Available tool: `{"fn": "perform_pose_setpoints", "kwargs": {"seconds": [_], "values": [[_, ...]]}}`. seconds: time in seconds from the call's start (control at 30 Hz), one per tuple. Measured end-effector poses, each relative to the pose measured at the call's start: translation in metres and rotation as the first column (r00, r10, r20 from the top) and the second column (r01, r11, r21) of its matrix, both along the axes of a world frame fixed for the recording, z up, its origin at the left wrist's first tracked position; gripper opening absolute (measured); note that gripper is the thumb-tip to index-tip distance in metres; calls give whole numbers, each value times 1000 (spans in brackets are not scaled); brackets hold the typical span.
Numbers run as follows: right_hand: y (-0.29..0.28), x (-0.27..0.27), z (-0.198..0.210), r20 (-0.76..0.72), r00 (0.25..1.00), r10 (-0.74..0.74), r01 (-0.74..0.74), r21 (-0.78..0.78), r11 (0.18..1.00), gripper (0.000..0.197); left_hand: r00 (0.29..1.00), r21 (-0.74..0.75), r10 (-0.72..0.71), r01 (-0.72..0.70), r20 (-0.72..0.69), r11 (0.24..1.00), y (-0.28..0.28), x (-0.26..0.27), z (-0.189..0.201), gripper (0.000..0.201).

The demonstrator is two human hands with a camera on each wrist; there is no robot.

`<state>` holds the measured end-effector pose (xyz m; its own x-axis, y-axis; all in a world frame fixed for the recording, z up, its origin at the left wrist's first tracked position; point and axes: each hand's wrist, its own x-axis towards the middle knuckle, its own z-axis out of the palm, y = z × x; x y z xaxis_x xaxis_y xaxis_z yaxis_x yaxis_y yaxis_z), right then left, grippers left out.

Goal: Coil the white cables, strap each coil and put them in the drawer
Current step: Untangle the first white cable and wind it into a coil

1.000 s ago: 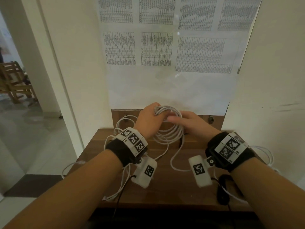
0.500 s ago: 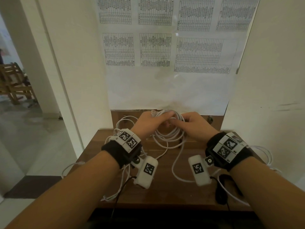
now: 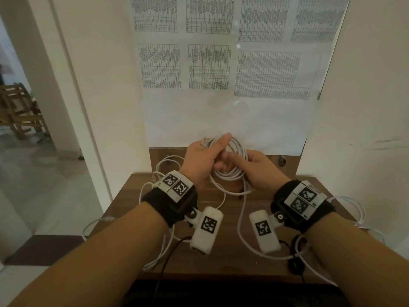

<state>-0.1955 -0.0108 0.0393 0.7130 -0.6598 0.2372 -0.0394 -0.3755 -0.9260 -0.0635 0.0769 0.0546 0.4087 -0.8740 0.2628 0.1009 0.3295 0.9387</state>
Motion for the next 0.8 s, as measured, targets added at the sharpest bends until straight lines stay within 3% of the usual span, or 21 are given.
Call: {"fn": "perform_pose_setpoints", "kwargs": {"seconds": [0.13,0.27,0.33,0.43,0.47,0.57,0.63,0.7,0.8], "values": [[1,4,-1,-49,998,-50,46,-91,995,42,978,31,-132,138,-159,990,3,0,1,27],[1,5,2,-28,993,-117,113,-122,986,43,924,27,-227,247,-307,969,4,0,-4,32],[6,8,0,-13,994,-105,104,-87,991,39,916,8,-212,228,-339,974,2,-2,-5,34],[16,12,-6,24,999,33,-32,-24,999,29,943,54,-82,105,-322,993,-1,-1,-2,38],[16,11,-7,50,996,76,-76,1,997,34,952,83,-26,54,-304,995,-2,2,-2,38],[14,3,-8,15,991,132,-132,9,991,107,961,154,74,-34,-266,988,-3,11,-1,37],[13,1,-9,-87,981,172,-179,-74,981,137,958,179,66,-15,-279,984,-3,11,-2,34],[15,3,-12,-155,969,193,-215,-148,965,144,954,193,33,27,-299,981,-4,9,-3,33],[14,7,-16,-147,978,146,-177,-230,957,134,923,151,-46,111,-383,982,-2,9,-1,32]]}}
